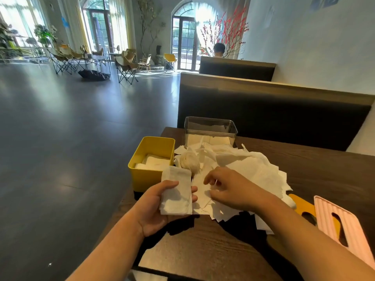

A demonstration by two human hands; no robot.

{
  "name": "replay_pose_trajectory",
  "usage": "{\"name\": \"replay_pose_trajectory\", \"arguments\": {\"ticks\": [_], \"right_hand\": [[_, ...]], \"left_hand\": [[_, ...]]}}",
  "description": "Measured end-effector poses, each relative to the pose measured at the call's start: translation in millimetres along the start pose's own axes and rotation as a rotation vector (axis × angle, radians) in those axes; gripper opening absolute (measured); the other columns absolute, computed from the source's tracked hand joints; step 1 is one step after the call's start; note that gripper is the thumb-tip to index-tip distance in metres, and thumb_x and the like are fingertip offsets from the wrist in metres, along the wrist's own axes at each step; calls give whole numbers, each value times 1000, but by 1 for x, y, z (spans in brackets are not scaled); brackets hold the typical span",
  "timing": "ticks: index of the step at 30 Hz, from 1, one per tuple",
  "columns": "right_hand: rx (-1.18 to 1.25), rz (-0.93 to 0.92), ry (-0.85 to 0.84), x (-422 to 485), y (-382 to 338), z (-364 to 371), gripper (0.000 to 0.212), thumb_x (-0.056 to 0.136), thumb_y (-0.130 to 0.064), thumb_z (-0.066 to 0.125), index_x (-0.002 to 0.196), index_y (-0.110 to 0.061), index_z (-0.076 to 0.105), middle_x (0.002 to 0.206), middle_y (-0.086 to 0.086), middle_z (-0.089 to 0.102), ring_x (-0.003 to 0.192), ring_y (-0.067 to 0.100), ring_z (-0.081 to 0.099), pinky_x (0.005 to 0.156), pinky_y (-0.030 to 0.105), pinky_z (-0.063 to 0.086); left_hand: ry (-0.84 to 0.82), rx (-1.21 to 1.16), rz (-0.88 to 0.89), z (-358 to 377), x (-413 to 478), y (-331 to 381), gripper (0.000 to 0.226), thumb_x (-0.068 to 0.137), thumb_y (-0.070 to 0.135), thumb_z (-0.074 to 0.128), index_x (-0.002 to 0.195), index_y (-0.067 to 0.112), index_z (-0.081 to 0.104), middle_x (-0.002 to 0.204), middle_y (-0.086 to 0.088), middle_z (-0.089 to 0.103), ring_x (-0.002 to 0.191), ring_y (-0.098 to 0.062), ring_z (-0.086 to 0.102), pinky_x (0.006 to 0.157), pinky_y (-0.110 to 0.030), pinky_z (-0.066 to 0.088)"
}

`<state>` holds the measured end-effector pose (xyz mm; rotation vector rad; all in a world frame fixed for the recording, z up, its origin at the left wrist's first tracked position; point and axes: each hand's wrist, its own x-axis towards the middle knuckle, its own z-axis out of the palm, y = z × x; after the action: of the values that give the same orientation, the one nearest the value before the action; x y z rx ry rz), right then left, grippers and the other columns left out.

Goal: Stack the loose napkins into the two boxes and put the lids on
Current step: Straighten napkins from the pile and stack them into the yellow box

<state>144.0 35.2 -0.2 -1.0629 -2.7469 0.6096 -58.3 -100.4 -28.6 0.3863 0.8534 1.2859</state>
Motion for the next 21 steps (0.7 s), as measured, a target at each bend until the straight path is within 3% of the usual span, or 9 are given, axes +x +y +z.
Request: {"name": "replay_pose_trajectory", "arguments": {"ticks": [3,5,8,11,16,21], "right_hand": [[-219,-23,-19,-4,6,1,34,98,-48,63,130,-38,60,125,-14,55,104,6,54,96,28,55],[-331,-46,14,-3,4,2,42,95,-50,63,135,-37,57,132,-9,53,110,9,52,97,32,54],[-515,-134,2,4,-6,8,57,91,-49,69,143,-37,50,148,-3,45,128,20,46,108,38,46],[-667,-212,-87,14,-14,9,71,89,-44,73,152,-37,40,162,-2,33,145,27,32,118,49,34],[-745,-275,-216,47,-33,4,61,95,-37,67,151,-34,44,146,-2,53,131,25,45,107,51,37],[-881,-310,-393,62,-44,0,65,93,-31,74,151,-30,46,145,-3,53,131,25,40,104,48,36]], "left_hand": [[3,-12,-9,-3,3,-1,46,97,28,55,138,9,61,135,-23,68,135,-42,57,108,-66,47],[-13,23,-39,-5,4,0,46,95,32,56,131,8,71,139,-24,65,132,-39,59,115,-70,36],[-59,67,-73,-7,1,-1,42,95,36,56,113,9,82,142,-25,62,125,-36,63,117,-71,34],[-70,72,-64,-9,-3,-1,39,95,35,56,113,12,81,141,-22,65,134,-40,59,112,-73,38],[-86,50,-41,-10,-7,1,41,95,34,57,120,11,78,138,-20,67,118,-35,67,96,-67,51],[-97,47,-35,-14,-8,0,38,95,33,59,121,13,78,132,-20,68,116,-36,68,95,-67,53]]}}
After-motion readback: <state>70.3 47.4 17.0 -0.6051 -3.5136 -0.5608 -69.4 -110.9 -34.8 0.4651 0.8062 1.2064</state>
